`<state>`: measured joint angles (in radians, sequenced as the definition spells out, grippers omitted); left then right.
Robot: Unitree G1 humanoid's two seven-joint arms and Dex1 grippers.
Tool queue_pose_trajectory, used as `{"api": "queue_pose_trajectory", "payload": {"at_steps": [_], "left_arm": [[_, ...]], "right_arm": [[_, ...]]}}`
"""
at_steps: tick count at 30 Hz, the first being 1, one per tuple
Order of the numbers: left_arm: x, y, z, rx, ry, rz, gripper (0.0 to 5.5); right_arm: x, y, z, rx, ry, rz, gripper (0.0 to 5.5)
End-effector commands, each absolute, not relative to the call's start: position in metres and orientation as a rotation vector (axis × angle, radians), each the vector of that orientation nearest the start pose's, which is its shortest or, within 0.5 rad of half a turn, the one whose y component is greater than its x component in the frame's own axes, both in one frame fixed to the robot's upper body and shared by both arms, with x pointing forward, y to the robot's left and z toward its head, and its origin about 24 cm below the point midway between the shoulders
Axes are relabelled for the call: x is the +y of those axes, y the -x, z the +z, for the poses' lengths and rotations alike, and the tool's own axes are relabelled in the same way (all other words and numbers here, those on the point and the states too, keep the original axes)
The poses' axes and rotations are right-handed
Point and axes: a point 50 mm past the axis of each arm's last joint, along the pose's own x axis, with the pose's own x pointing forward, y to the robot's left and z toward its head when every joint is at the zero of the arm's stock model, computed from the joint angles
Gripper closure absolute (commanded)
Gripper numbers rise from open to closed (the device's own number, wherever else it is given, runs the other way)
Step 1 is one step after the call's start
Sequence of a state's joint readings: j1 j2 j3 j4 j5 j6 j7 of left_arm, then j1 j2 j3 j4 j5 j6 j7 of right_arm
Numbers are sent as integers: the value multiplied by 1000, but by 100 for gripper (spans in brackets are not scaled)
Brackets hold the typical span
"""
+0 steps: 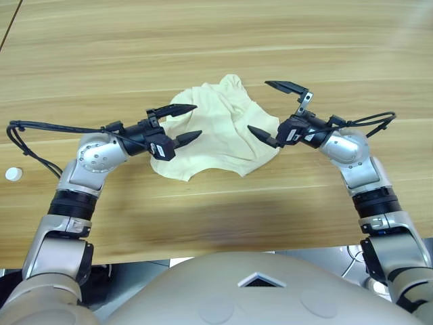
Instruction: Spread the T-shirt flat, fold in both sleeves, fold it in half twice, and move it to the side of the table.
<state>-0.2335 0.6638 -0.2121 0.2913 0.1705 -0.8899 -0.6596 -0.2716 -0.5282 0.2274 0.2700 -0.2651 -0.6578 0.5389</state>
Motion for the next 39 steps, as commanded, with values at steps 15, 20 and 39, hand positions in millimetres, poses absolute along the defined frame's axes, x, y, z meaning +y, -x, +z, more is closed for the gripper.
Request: {"api": "queue_pose_trajectory", "payload": {"at_steps": [15, 20, 39], "left_arm": [[218, -271, 89, -295, -1228, -969, 257], [229, -270, 85, -228, -1319, -996, 257], [254, -247, 34, 183, -1570, -1314, 257]], "right_arm": [[-156, -282, 85, -357, 1005, 881, 11], [-158, -293, 66, -235, 1169, 890, 11], [-177, -260, 24, -35, 1310, 1089, 11]]}}
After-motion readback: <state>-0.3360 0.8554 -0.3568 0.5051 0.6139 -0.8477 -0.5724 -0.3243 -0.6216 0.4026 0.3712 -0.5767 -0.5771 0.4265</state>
